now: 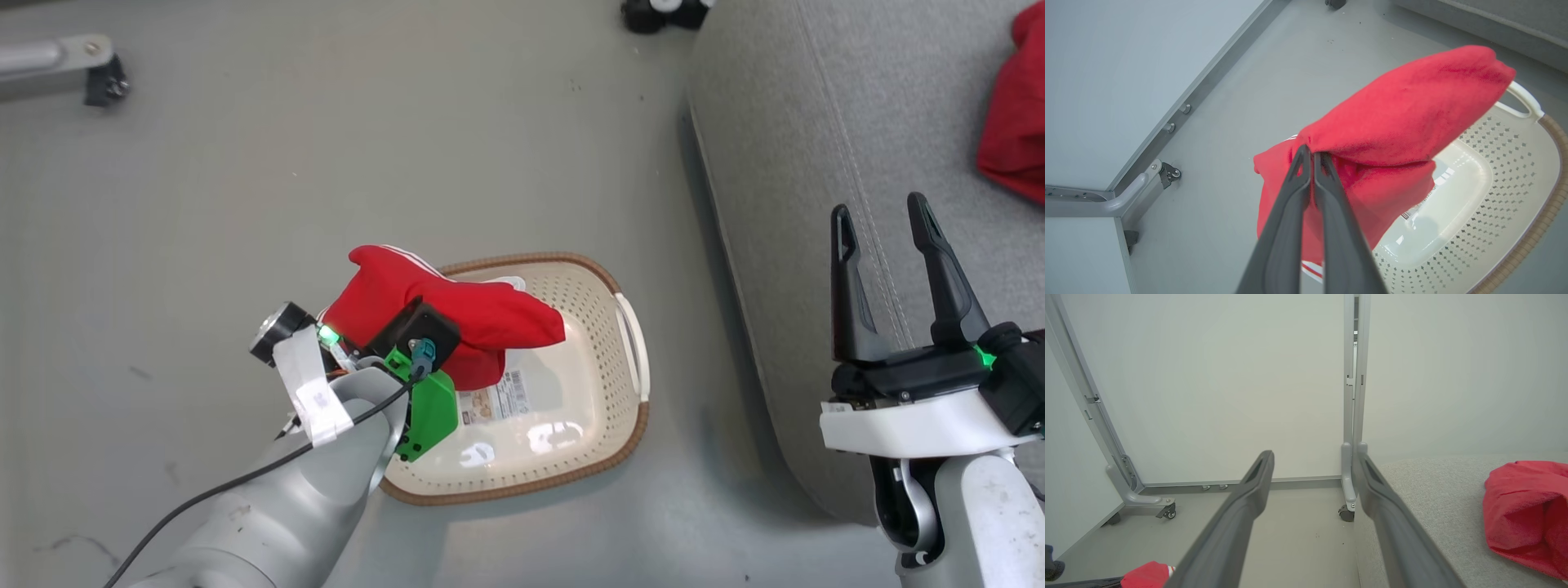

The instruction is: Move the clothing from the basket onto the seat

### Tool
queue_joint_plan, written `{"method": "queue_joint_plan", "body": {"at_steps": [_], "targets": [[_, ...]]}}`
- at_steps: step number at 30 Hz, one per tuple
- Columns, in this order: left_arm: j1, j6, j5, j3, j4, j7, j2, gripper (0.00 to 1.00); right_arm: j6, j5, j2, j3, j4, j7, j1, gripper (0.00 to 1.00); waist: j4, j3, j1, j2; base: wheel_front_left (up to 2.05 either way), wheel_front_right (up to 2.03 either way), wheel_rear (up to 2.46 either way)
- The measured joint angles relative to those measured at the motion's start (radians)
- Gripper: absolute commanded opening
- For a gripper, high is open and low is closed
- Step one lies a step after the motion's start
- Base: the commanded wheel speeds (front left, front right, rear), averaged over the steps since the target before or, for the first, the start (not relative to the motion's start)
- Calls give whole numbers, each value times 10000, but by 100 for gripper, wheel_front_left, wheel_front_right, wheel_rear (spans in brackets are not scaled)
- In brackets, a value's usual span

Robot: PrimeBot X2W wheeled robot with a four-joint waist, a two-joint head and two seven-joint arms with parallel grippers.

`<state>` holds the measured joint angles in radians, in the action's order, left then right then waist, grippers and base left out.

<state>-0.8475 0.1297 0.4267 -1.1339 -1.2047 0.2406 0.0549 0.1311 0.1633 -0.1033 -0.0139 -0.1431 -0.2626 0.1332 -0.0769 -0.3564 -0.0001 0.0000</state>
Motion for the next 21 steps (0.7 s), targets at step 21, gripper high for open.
{"method": "queue_joint_plan", "body": {"at_steps": [21], "targets": [[2432, 2029, -1461, 2673, 7085, 217, 1534, 0, 0, -2, -65, -86, 88, -2, -919, 100, 1117, 2229, 0, 0, 0, 0, 0]]}}
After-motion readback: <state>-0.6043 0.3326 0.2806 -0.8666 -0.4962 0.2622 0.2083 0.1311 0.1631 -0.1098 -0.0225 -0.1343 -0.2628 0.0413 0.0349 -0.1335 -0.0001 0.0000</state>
